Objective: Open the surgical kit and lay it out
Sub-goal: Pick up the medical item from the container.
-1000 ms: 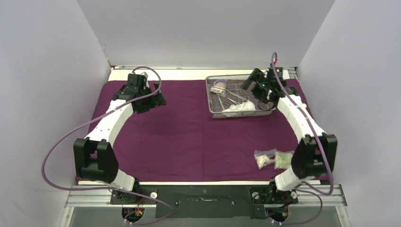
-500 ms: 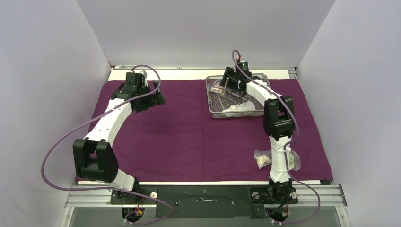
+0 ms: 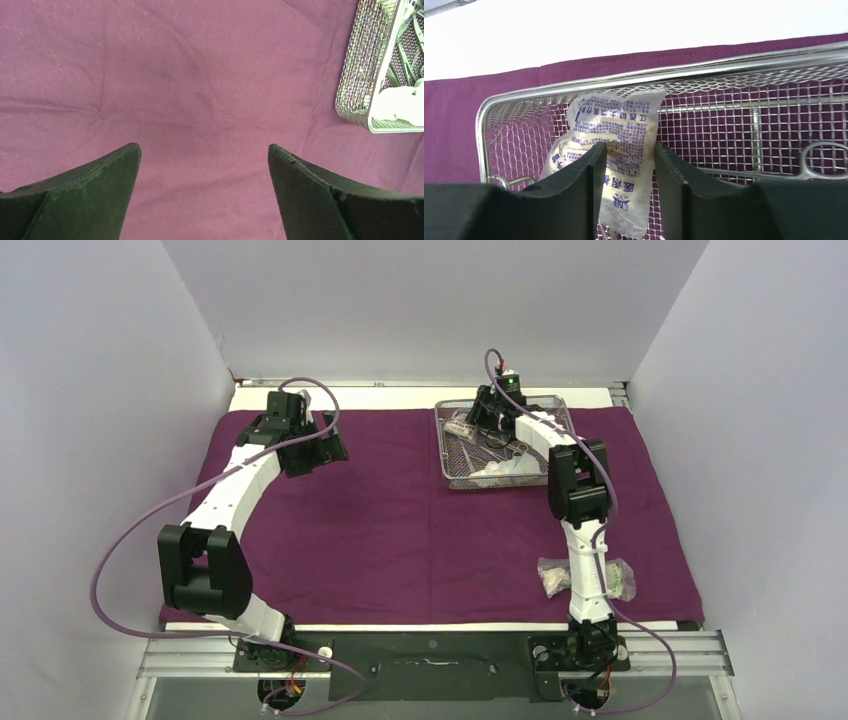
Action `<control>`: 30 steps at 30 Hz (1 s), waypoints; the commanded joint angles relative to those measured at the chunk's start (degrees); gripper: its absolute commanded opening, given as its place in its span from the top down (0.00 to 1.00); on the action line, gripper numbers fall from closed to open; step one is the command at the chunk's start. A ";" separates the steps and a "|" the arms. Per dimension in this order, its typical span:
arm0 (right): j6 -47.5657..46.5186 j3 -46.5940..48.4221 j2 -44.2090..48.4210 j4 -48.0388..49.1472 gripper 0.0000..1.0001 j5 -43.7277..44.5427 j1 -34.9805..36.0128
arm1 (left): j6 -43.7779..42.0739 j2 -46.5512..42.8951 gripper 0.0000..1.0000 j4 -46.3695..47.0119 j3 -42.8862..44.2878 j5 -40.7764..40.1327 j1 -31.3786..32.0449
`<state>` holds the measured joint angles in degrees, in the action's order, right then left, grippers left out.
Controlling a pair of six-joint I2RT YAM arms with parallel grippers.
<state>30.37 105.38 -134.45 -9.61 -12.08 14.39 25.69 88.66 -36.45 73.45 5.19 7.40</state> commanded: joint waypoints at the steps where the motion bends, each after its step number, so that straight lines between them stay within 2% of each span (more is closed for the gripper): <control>1: -0.82 2.54 -1.24 2.70 0.67 -1.88 0.20 | -0.13 0.21 0.04 0.24 2.87 0.43 -0.54; 6: -0.52 1.62 0.92 2.81 0.90 -1.74 0.20 | -0.23 0.12 0.04 -0.01 2.84 0.52 -0.71; 8: -0.50 1.29 2.50 2.47 0.95 -0.88 0.20 | -0.23 -0.10 0.04 -0.03 2.76 0.63 -0.78; 14: -0.51 1.84 8.32 0.49 0.95 0.05 0.20 | -0.05 -0.76 0.04 0.30 1.91 1.18 -0.88; 20: -0.80 4.58 13.53 -8.52 0.95 2.57 0.11 | 0.30 -1.57 0.04 0.77 1.09 2.00 -0.91; 30: -3.12 -3.15 28.83 -23.99 0.95 4.01 -0.57 | 1.63 -1.45 0.04 2.52 -0.38 6.11 -0.90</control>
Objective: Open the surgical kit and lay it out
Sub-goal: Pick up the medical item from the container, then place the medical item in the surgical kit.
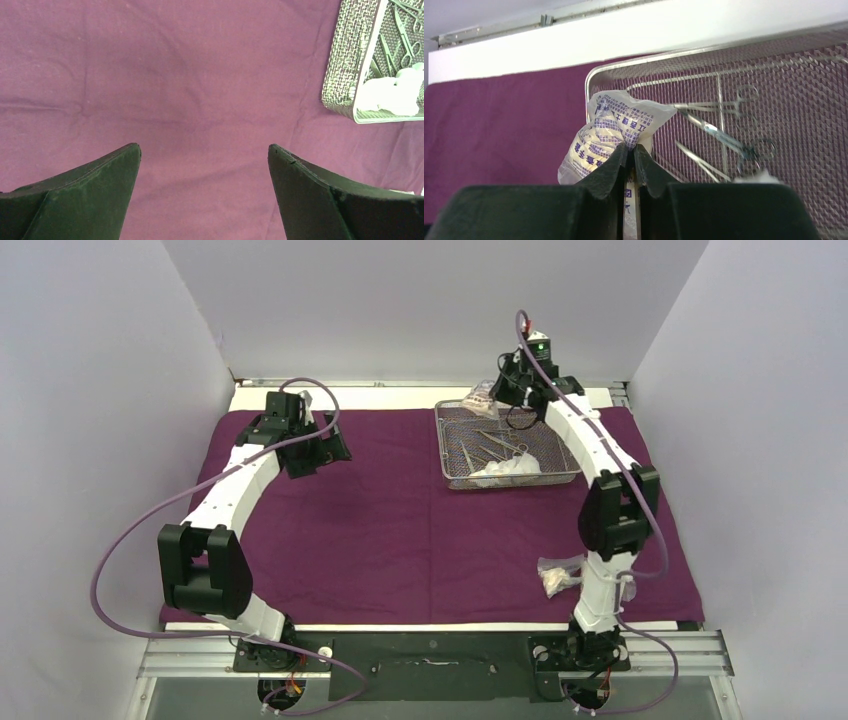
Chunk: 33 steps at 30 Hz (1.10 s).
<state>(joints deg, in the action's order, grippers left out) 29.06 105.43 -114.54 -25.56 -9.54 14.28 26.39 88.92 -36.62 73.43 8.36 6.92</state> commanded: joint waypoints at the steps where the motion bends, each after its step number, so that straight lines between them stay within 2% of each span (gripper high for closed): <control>1: -2.14 -4.68 10.88 -9.73 0.95 1.19 -0.60 | 1.39 -1.54 0.04 2.95 -0.51 3.48 -0.34; 9: -2.03 -17.94 27.59 -21.71 0.95 -1.63 -1.04 | 4.65 -1.11 0.03 4.95 -2.14 5.60 -0.15; 18: 3.44 -35.70 44.79 -33.28 0.95 -4.18 -0.90 | 6.14 -1.64 0.02 6.37 -4.19 5.22 -0.15; 25: 3.36 -50.39 49.57 -36.80 0.95 -2.73 -0.57 | 6.74 -1.20 0.03 7.04 -5.03 6.64 -0.07; 33: 2.58 -60.41 48.56 -29.54 0.95 -3.54 -0.40 | 6.76 -1.93 0.03 6.78 -4.73 6.11 0.11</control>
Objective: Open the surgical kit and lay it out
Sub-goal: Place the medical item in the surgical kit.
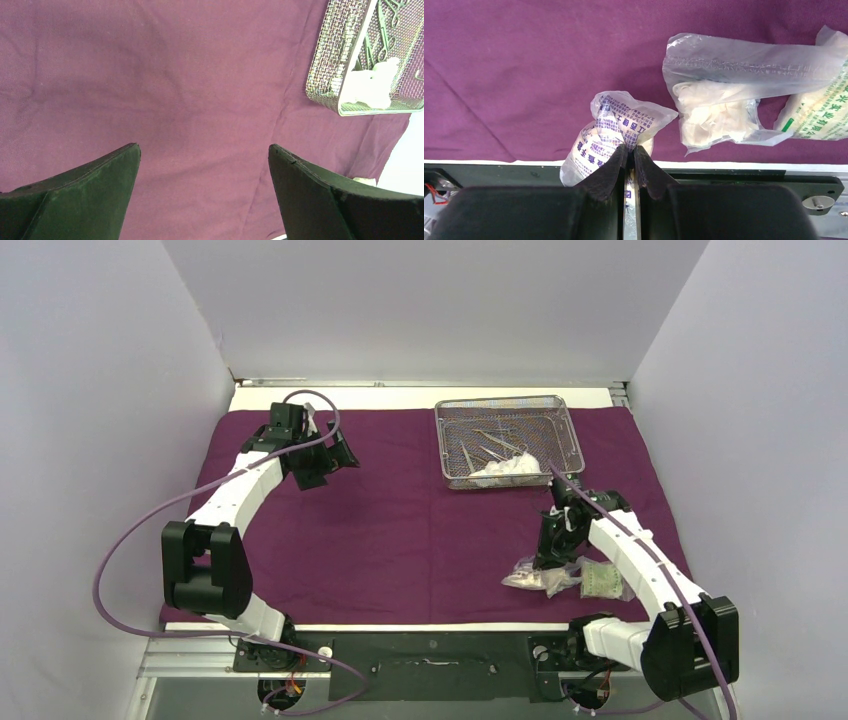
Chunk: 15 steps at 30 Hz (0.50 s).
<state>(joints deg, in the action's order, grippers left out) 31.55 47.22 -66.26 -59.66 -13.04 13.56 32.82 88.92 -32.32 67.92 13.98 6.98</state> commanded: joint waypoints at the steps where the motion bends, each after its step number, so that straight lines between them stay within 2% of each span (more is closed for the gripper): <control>1: 0.09 -3.09 0.15 5.61 0.95 -0.01 0.32 | 0.28 -2.04 0.03 2.44 0.76 0.40 0.05; 9: 1.04 -8.20 -2.26 12.77 0.93 0.67 0.31 | 0.06 -2.66 0.03 2.18 0.42 -0.06 0.05; 11: 1.05 -8.33 -1.92 12.63 0.85 1.67 0.32 | -0.16 -2.87 0.03 1.92 0.45 -0.28 0.05; 15: 1.31 -6.57 -1.06 10.42 0.59 3.55 0.32 | -0.30 -3.03 0.03 1.73 0.35 -0.41 0.03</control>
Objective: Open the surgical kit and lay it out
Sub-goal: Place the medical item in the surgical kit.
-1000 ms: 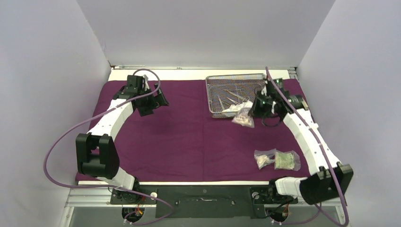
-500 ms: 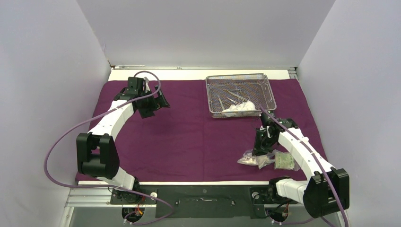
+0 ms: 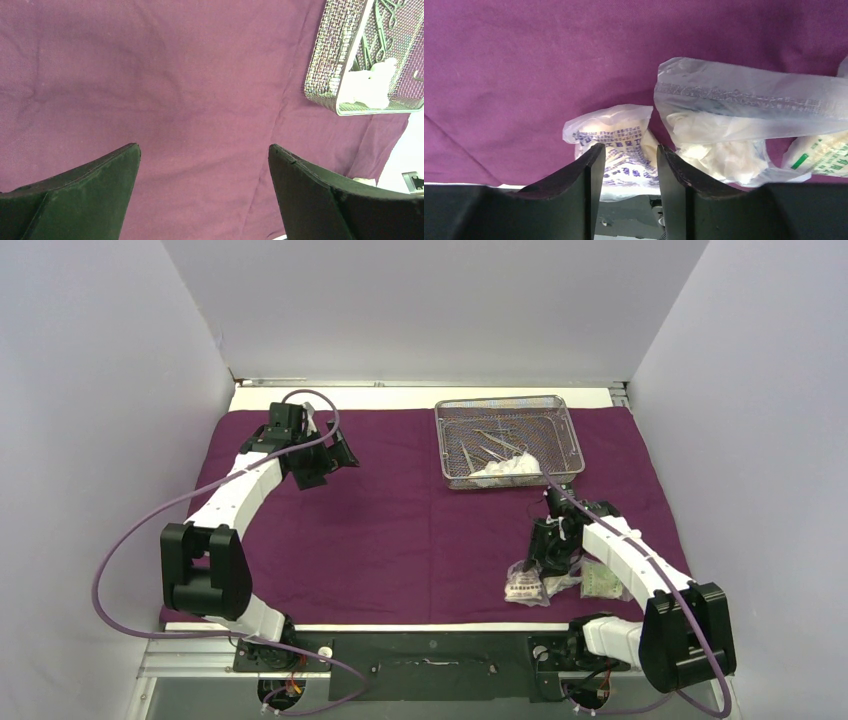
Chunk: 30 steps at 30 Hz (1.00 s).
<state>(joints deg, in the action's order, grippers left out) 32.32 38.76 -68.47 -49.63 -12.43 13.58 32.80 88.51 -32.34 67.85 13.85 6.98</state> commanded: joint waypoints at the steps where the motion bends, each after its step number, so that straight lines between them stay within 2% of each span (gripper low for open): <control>1: 0.70 2.83 1.56 -0.53 0.55 3.48 0.30 | -0.23 -2.53 0.03 1.75 0.41 -0.24 0.05; 4: 1.21 6.92 2.70 -3.66 0.51 4.14 0.30 | -0.19 -2.31 0.02 1.95 0.53 -0.13 0.05; 10: 2.31 11.57 4.04 -10.55 0.52 2.21 0.26 | -0.14 -2.18 0.03 2.05 0.67 -0.13 0.05; 14: 3.16 10.09 2.14 -12.66 0.60 -4.36 0.33 | -0.19 -2.24 0.02 2.14 0.24 -0.30 0.05; 21: 6.16 3.25 1.55 -6.08 0.70 -12.90 0.80 | -0.10 -1.95 0.02 2.25 0.12 -0.22 0.05; 30: 9.66 -0.97 -2.67 -1.59 0.64 0.12 0.92 | -0.36 -1.84 0.02 1.67 0.57 -0.73 0.02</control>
<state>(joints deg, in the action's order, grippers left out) 38.76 38.35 -70.50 -55.22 -19.16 14.09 32.80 88.16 -32.34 67.81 13.72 6.98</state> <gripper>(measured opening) 0.351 0.974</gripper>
